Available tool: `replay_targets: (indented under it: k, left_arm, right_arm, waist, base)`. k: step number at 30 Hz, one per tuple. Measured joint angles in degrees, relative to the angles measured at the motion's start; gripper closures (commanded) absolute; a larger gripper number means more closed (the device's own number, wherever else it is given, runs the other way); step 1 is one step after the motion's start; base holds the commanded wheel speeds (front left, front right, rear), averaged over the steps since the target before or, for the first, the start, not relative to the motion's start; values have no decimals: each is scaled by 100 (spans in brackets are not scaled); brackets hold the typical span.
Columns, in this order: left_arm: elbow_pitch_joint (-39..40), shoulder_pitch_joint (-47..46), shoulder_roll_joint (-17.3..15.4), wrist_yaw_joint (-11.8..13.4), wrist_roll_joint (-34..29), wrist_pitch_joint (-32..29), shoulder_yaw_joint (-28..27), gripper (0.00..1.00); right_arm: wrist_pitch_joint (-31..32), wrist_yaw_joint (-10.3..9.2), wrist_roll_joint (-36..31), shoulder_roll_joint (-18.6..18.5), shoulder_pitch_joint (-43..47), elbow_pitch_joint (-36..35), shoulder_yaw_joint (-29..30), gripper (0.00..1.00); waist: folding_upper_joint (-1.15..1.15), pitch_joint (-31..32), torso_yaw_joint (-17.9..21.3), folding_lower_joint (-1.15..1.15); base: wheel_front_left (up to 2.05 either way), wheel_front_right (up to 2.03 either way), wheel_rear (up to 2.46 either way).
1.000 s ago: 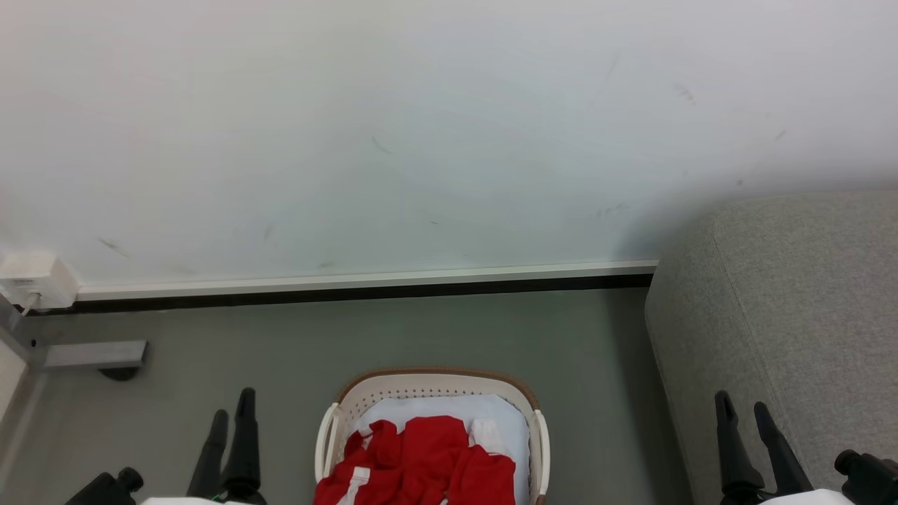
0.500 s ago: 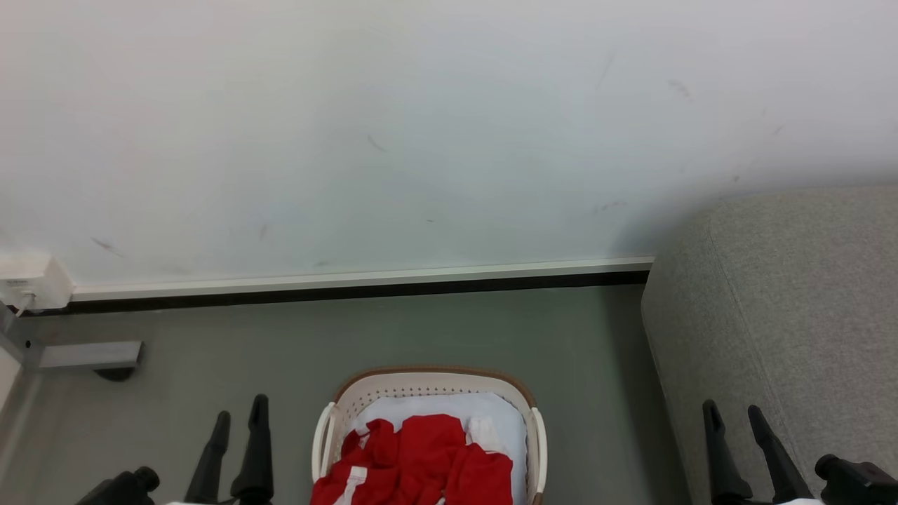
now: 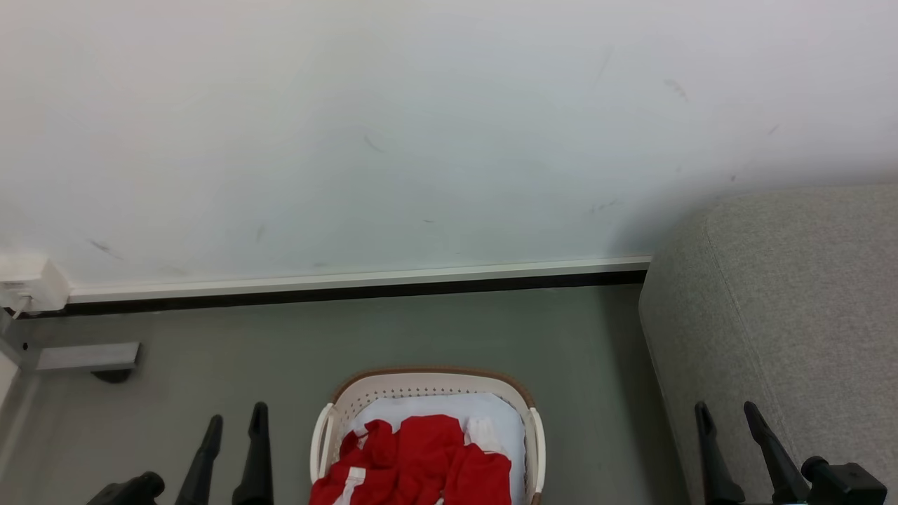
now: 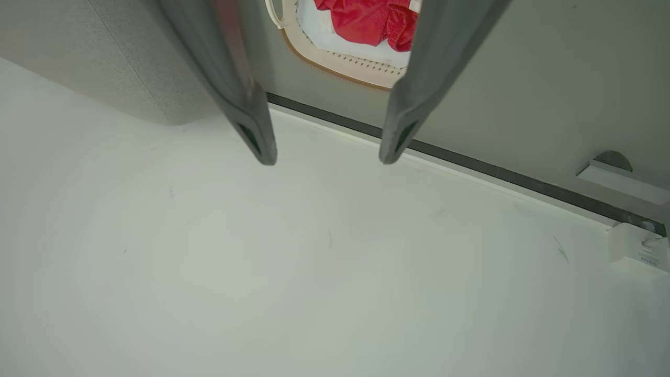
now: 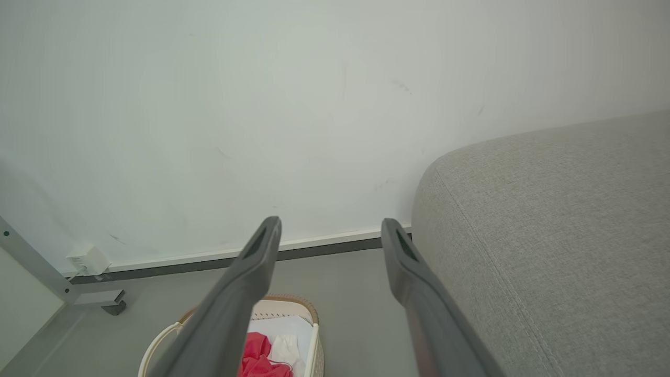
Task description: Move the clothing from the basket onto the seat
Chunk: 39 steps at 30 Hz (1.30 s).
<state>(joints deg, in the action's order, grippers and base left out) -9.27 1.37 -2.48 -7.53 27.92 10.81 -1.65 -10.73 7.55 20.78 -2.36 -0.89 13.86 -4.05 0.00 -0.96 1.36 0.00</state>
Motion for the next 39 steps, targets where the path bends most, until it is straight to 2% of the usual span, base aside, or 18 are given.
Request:
replay_targets:
  k: [17,39]
  left_arm:
    - [-33,80,-5,0,-864,191,-8,0]
    - [-9,154,-16,0,-1738,433,34,0]
  right_arm:
    - [-205,0,-647,-12,80,-69,-66,0]
    - [-432,0,-1112,-31,124,-24,48,0]
  waist:
    - [0,3,-75,0]
    - [0,-19,-62,0]
  base:
    - [0,0,0]
    - [0,0,0]
